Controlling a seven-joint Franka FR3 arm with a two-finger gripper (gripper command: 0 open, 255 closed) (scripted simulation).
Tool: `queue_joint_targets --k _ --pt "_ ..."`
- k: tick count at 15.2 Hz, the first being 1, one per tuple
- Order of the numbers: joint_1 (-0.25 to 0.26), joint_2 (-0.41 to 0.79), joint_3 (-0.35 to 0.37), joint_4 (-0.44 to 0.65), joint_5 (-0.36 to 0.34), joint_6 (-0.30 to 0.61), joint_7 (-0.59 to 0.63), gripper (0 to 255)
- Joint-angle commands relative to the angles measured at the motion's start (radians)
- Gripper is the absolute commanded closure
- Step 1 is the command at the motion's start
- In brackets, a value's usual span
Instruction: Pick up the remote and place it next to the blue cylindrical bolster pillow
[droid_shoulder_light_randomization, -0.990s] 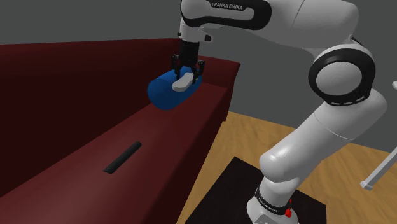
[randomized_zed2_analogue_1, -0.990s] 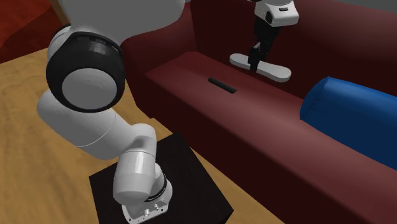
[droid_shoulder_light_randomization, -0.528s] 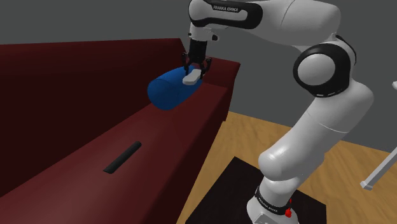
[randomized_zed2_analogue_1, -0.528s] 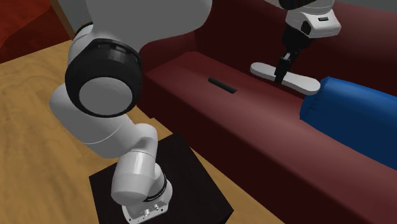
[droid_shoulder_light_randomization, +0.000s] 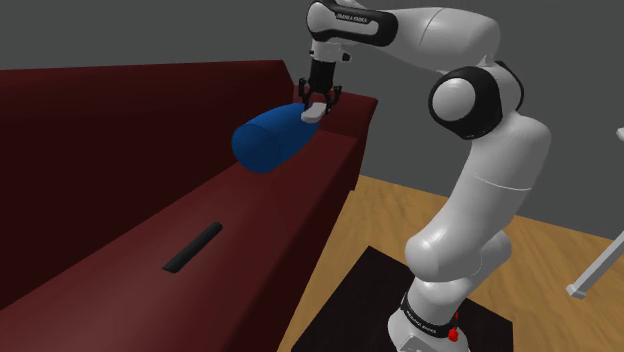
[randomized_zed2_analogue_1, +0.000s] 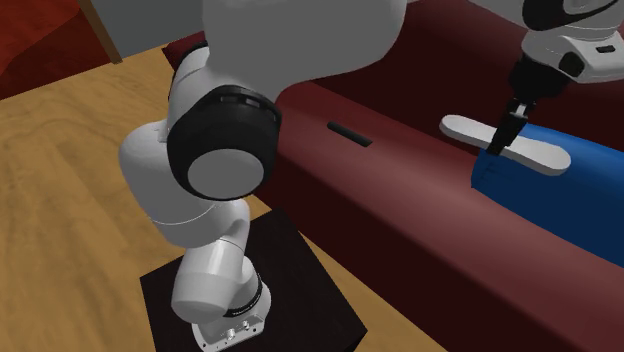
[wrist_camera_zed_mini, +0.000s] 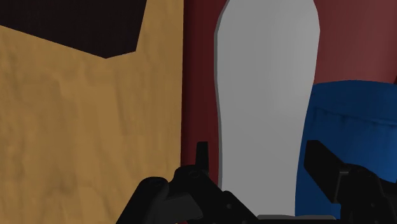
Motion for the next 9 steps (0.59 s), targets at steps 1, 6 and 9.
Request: queue_joint_targets --k 1,6,9 --pt "-0.015 0.046 -0.015 0.052 -0.011 -0.008 -0.032 255" --pt "-0.031 0.086 -0.029 0.061 -0.020 0.022 -0.064 255" --pt "-0.034 0.072 -0.030 0.001 -0.015 0.068 -0.066 255"
